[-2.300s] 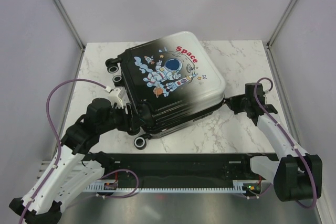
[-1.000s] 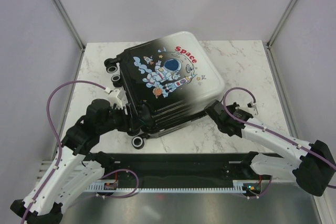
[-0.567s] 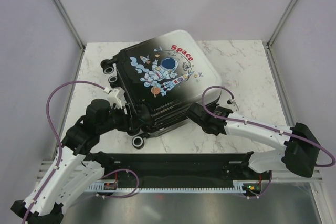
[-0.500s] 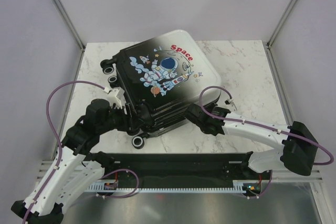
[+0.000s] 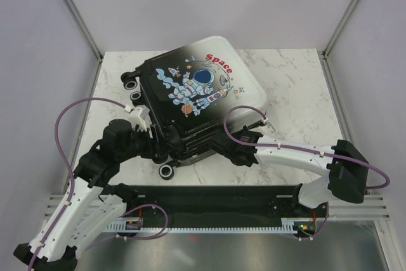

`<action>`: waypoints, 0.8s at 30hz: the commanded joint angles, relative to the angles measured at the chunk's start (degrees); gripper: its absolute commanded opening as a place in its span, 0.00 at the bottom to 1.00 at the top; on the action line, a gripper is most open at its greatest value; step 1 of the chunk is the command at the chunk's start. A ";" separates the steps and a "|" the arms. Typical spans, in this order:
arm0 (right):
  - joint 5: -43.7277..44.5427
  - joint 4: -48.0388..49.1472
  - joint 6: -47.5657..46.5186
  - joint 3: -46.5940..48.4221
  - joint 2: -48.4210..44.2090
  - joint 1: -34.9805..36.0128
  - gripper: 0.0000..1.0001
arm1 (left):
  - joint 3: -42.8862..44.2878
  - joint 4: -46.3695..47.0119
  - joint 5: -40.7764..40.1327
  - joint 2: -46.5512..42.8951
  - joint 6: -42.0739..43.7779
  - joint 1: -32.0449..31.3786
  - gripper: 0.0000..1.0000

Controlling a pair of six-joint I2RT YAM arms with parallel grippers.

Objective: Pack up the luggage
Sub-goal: Zip the luggage at the center of the board.

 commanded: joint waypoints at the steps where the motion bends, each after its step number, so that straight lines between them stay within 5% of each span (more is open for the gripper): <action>1: -20.87 21.87 1.36 5.75 3.15 9.80 0.00 | 3.17 15.56 6.64 0.22 -6.30 -0.31 0.02; 9: -17.53 22.48 4.16 5.94 3.51 12.43 0.00 | 2.56 15.47 9.46 -0.31 -6.39 -0.31 0.02; 15: -7.09 20.38 10.93 -3.56 -5.80 12.18 0.00 | 0.89 17.84 14.37 0.83 -8.23 -0.31 0.02; 24: -3.72 18.35 8.57 -9.36 -12.84 8.93 0.00 | -2.36 25.21 15.27 4.87 -10.96 -0.75 0.02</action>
